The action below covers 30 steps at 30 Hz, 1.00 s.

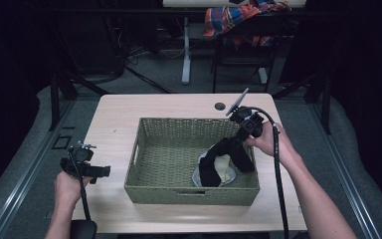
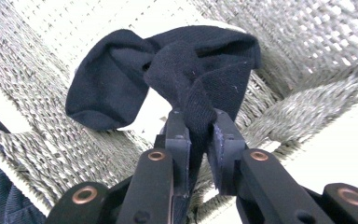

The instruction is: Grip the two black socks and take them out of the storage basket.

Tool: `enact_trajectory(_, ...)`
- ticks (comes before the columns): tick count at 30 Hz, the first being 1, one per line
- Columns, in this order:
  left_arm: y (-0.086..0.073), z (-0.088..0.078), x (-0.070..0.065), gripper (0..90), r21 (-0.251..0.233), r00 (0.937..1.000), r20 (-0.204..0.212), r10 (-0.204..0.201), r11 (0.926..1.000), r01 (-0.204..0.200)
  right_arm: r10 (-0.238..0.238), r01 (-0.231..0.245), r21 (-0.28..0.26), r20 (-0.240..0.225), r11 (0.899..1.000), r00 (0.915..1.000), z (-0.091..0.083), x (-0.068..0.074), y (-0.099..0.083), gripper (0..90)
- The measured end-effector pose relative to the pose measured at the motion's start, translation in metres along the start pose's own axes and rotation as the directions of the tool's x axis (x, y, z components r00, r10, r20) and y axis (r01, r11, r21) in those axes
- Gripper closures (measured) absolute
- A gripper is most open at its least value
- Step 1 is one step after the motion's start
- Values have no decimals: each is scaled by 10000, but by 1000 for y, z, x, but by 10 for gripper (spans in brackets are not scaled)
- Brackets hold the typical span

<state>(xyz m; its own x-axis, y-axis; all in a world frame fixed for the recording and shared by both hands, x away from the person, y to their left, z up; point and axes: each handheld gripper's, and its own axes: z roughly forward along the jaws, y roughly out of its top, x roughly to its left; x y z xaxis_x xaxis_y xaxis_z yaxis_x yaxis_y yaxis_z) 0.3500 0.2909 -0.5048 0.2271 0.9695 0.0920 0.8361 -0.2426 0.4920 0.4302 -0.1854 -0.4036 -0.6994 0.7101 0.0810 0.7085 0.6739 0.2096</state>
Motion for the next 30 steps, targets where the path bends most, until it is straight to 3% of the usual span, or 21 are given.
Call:
enact_trajectory(13,0,1,0,3,-1,10000,22,-7,10000,7,-80,81,-179,64,9998,9999,-19,5,15,796)
enact_trajectory(30,0,1,0,3,84,10000,70,46,10000,-47,43,-42,-258,42,9997,10000,-44,-7,28,796)
